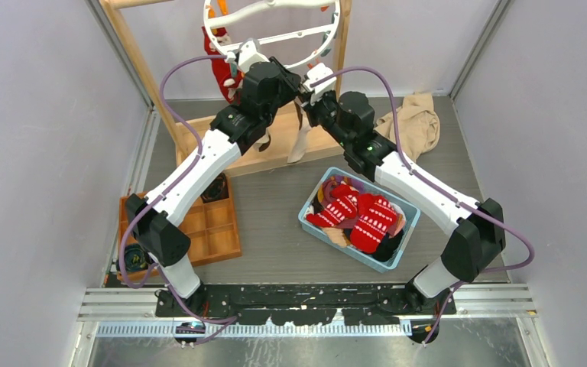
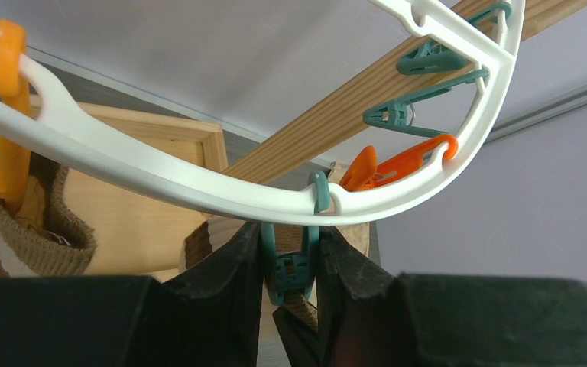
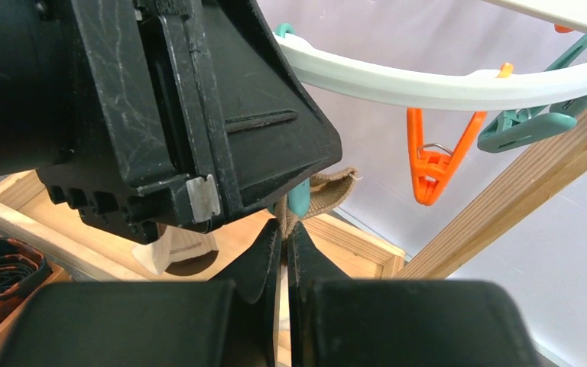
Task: Clip the socks to the hanger
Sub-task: Clamp the sock onto the hanger.
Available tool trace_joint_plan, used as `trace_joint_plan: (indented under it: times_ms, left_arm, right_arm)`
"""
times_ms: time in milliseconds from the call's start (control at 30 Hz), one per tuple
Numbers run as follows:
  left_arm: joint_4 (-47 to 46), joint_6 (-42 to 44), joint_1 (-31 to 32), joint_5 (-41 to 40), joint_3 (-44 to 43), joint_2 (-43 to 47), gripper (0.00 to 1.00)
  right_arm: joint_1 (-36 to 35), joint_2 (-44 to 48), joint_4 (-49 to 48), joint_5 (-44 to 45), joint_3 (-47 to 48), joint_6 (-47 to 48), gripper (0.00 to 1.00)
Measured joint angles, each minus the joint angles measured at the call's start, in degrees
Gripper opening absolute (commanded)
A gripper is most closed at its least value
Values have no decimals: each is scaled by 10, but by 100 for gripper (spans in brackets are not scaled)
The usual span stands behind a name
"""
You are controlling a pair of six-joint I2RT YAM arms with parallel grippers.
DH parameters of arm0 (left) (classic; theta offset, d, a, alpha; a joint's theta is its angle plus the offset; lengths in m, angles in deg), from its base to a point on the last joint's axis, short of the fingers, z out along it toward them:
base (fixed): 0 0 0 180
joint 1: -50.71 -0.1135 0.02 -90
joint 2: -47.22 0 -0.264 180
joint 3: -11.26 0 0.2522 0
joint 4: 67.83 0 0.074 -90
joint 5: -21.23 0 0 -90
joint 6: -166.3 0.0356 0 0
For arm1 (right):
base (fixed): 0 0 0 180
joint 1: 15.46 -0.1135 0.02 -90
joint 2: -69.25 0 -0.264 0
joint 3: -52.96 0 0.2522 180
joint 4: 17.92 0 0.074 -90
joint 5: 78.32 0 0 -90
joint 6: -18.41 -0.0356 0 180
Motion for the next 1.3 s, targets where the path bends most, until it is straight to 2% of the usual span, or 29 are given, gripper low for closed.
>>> trace_joint_plan:
  times_ms: [900, 967, 1033, 1133, 1300]
  left_arm:
    - [-11, 6, 0, 16, 1, 0, 2]
    - [-12, 8, 0, 17, 1, 0, 7]
    - [-12, 10, 0, 17, 1, 0, 21]
    - [-12, 10, 0, 17, 1, 0, 35]
    - [-11, 9, 0, 19, 1, 0, 48]
  right_arm:
    - [11, -3, 47, -21, 46, -39, 1]
    - [11, -5, 52, -23, 50, -39, 1]
    - [11, -6, 54, -23, 50, -39, 1]
    - [12, -6, 56, -23, 50, -38, 0]
    - [15, -6, 56, -22, 50, -36, 1]
